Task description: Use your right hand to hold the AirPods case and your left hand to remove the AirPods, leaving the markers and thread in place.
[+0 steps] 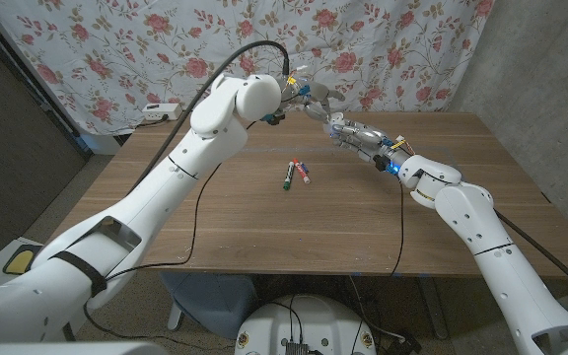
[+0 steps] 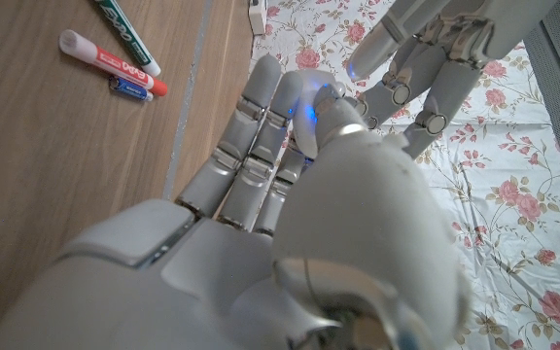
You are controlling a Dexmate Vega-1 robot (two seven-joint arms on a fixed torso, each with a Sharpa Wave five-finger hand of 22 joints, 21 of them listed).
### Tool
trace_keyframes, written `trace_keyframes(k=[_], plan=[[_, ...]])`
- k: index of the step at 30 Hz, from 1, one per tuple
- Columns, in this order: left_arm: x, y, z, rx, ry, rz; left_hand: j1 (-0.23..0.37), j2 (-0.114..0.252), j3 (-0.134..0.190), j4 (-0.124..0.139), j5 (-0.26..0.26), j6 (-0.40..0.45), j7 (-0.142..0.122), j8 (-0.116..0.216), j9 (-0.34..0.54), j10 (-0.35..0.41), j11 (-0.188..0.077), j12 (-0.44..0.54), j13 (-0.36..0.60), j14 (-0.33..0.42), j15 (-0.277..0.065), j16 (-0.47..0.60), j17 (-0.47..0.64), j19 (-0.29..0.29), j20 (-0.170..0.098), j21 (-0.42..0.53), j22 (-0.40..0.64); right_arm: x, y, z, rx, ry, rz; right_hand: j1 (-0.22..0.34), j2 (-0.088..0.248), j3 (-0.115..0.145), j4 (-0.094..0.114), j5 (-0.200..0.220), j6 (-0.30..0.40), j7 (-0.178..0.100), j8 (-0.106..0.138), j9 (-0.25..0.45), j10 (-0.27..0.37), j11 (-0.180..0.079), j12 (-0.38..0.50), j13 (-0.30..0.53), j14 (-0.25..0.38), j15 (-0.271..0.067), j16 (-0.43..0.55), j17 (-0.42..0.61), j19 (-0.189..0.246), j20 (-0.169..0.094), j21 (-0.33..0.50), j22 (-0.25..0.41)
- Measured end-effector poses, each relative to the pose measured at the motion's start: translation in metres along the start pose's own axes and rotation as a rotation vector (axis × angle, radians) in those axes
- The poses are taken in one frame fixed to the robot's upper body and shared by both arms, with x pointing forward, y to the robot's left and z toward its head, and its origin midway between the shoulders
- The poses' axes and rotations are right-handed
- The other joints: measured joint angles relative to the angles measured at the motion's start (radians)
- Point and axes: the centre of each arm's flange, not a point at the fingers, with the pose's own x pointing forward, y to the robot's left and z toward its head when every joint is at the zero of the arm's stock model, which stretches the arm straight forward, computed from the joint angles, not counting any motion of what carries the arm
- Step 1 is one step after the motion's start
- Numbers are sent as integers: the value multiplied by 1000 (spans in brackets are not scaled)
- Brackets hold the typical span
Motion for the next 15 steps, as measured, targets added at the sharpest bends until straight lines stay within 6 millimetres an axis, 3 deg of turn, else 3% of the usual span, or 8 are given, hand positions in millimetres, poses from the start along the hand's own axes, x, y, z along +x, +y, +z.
trace_keyframes(k=[15], plan=[[0, -3, -1, -1, 1, 11, 58, 3, 3, -11, -5, 6, -5, 0, 0, 3, -3, 34, 34, 18, -7, 2, 5, 14, 4, 0, 0, 1, -1, -1, 6, 1, -10, -3, 2, 0, 0, 0, -6, -6, 0, 0, -2, -2, 0, 0, 0, 0, 0, 1, -5, 5, 7, 0]])
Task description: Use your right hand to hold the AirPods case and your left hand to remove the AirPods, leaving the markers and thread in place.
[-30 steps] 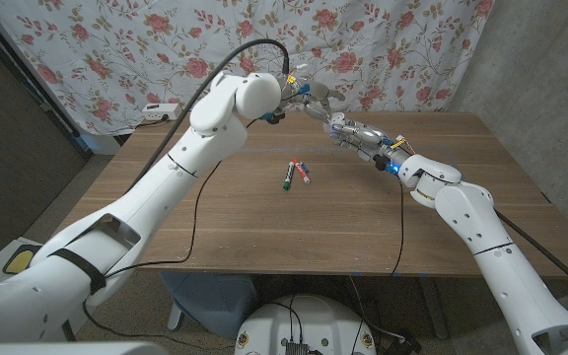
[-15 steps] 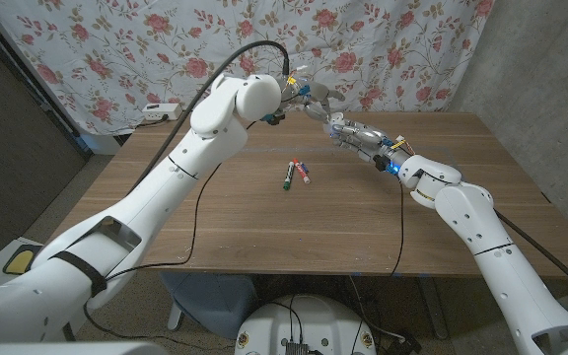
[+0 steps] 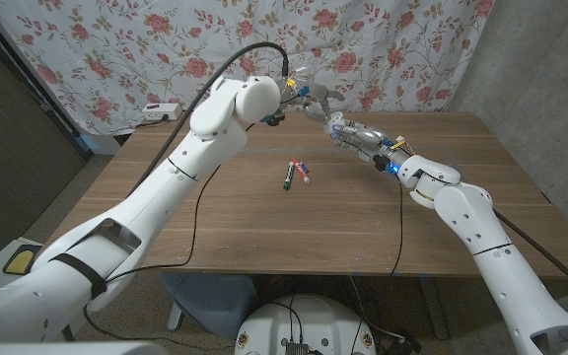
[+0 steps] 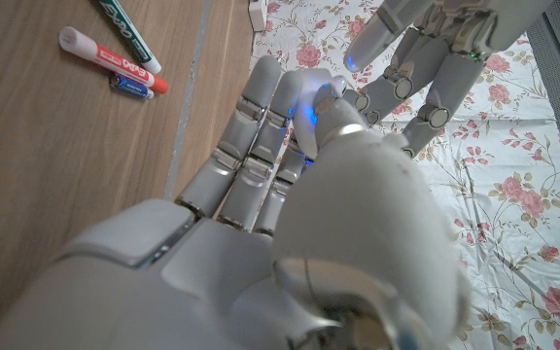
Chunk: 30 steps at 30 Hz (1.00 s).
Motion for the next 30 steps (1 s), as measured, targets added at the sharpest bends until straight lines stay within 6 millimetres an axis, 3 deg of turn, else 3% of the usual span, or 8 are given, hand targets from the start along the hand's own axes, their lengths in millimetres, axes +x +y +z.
trace_keyframes(k=[18, 25, 28, 30], plan=[[0, -5, -1, -2, 6, 19, 70, 14, -1, 1, -14, 12, 5, -4, 0, 6, -6, 54, 47, 31, -17, 18, 22, 25, 0, 0, 0, -1, 0, -2, 4, 0, -10, -2, -1, 0, 0, 2, 0, 0, 0, 0, -1, -1, 0, 0, 2, 2, -4, 0, 0, 0, 7, 0], [-2, -6, -1, -10, 6, 37, 92, 9, -39, 10, -40, 32, 4, -4, 5, 32, -7, 100, 79, 59, -30, 40, 46, 36, -11, 0, 0, -2, -1, -2, 4, 0, -16, -2, -1, 0, 0, 2, 0, 0, 0, 0, 0, 0, 0, 0, 2, 2, -4, 2, 0, 0, 7, 0], [-2, -7, -1, -11, 7, 38, 84, -13, -67, 13, -53, 32, 4, -4, 5, 27, -10, 114, 106, 50, -23, 40, 55, 37, -13, 0, 3, -3, 0, -2, 4, -1, -17, -2, -1, 0, 0, 2, 0, 0, 0, 0, 0, 0, 0, 0, 3, 3, -4, 3, 0, 0, 7, 0], [-2, -7, -1, -11, 7, 38, 73, -35, -87, 18, -64, 32, 4, -4, 5, -18, -5, 116, 122, 26, -10, 34, 55, 37, -13, 0, 3, -3, 0, -1, 4, -2, -17, -2, -1, 0, 0, 2, 0, 0, 0, 0, 0, 0, 0, 0, 3, 3, -4, 3, -5, 5, 13, 0]])
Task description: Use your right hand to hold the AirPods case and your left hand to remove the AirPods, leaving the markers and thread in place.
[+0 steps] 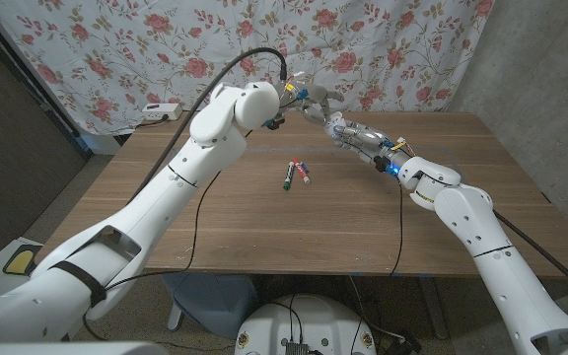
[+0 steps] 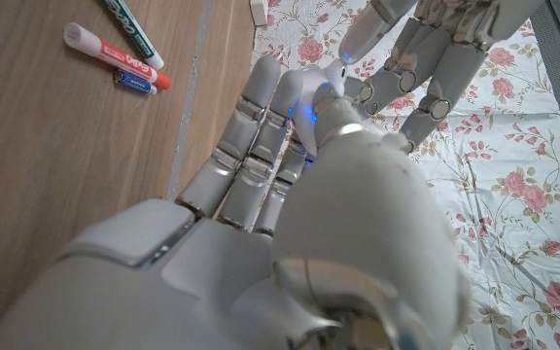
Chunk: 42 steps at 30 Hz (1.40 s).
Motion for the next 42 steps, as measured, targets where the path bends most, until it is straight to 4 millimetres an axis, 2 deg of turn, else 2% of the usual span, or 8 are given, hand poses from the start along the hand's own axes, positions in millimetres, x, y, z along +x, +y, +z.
trace_keyframes(k=[2, 4, 15, 19, 26, 42], plan=[[0, -1, 0, 0, 0, -1, -20, -20, -21, 8, -16, 0, 0, 0, 0, -38, 3, -23, -10, -18, 16, -14, -1, 0, 0, -5, 0, 0, 0, 0, 0, -1, -1, -1, -1, 0, 0, 0, 0, 0, 0, 0, 0, 0, 0, 0, 0, 0, 0, 0, 0, 0, 0, 0], [0, -1, -1, 0, 1, -3, -37, -37, -30, 16, -22, 0, 0, 0, 0, -58, 5, -33, -19, -25, 22, -18, -3, 0, 0, -7, 0, 0, 0, 1, -1, -3, -1, -1, -1, 0, 0, 0, 0, 0, 0, 0, 0, 0, 0, 0, 0, 0, -2, 0, 0, 0, 0, 0], [-1, -4, -1, -3, -2, -13, -43, -43, -38, 16, -36, -6, -6, 0, -3, -74, 4, -46, -34, -41, 28, -25, -8, -4, 4, -7, 0, -2, 1, 1, -1, -5, -1, -2, -3, 0, 0, -1, 0, 0, 0, 0, 0, 0, 0, 0, 0, 0, -2, 0, -1, -2, 4, 0], [-1, -3, -1, -5, -6, -9, -43, -43, -38, 16, -42, -6, -6, 0, -3, -37, 12, -43, -37, -22, 9, -25, -12, -4, 4, -7, 0, -2, 1, 2, -2, -5, 0, -2, -3, 0, 0, -1, 0, 0, 0, 0, -1, -1, 0, 0, 0, 0, -1, 1, -4, -4, 7, 0], [-3, -7, -2, -20, -13, 5, -11, -11, -24, 2, -49, 25, -15, 5, -3, 17, 3, -14, -28, 12, -10, -13, -12, 0, 0, -7, 0, -3, 2, 2, 1, -6, 0, -1, -3, 0, 0, -2, 0, 0, 0, 0, -2, -2, 0, 0, 5, -5, 0, 2, -4, -4, 8, 0], [-3, -9, -2, -33, -25, 20, -2, -3, -28, -2, -57, 48, -20, 12, -3, 43, 2, -3, -26, 21, -15, -13, -12, 9, -2, -7, 0, -5, 0, 3, 1, -2, -4, 4, 0, 0, 0, -2, 0, 0, 0, 0, -3, -3, 0, 0, 5, -5, 0, 4, -9, -2, 15, 0]])
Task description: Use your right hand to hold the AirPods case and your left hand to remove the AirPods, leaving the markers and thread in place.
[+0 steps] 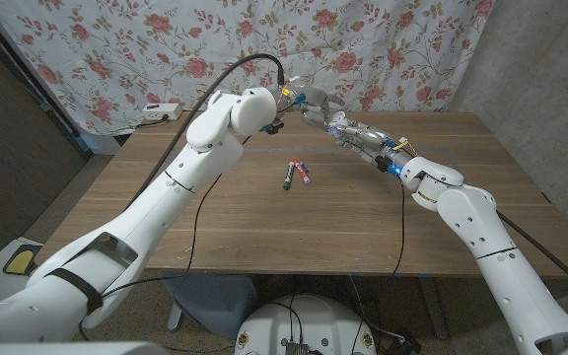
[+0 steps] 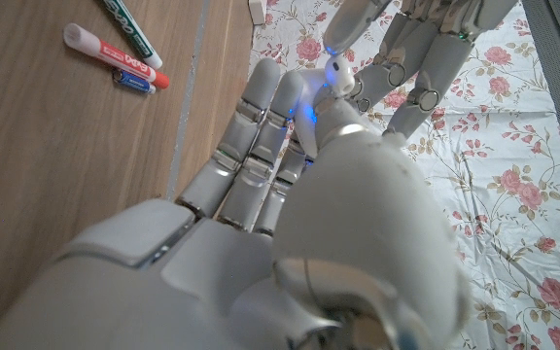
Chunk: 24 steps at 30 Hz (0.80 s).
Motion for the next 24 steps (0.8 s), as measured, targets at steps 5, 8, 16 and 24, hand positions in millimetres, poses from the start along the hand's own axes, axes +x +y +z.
trace_keyframes(k=[5, 8, 16, 24], plan=[[1, 0, 0, -1, -1, 5, -17, -17, -13, 13, -8, 0, 0, -8, 0, -54, 0, -17, 2, -8, 8, -2, 0, 0, 0, 0, 0, -1, -2, 1, -1, 0, -2, 1, -1, 0, 0, 0, 0, 0, 0, 0, 2, 2, 0, 0, 0, 0, 0, 0, -4, 4, 0, 0], [1, 0, 1, 13, 5, 19, -37, -37, -26, 20, -15, 0, 0, -11, 0, -79, 0, -19, 2, -17, 17, -9, 1, 0, 0, 0, 0, -1, -3, 1, 0, 0, -3, 1, -1, 0, 0, 0, 0, 0, 0, 0, 3, 3, 0, 0, 0, 0, 0, 0, -3, 4, 0, 0], [0, -1, 3, 27, 0, 50, -98, -66, -48, 36, -41, 7, 7, -12, 0, -110, 2, -19, 8, -29, 29, -20, 8, -5, 4, 0, 0, -2, -5, 0, 1, 3, -7, 1, -1, 0, 0, 2, 0, 0, 0, 0, 3, 2, 0, 0, 0, 0, 0, 0, -3, 4, 4, 0], [-3, -2, 1, 7, -10, 64, -107, -64, -47, 36, -48, 3, 11, -19, 0, -145, 5, -31, 9, -40, 40, -27, 12, -9, 9, 0, 0, -3, -5, -1, 1, 6, -8, 1, -1, 0, 0, 2, 0, 0, 0, 0, 2, 2, 0, 0, 0, 0, -6, 0, -6, 1, 4, 0]])
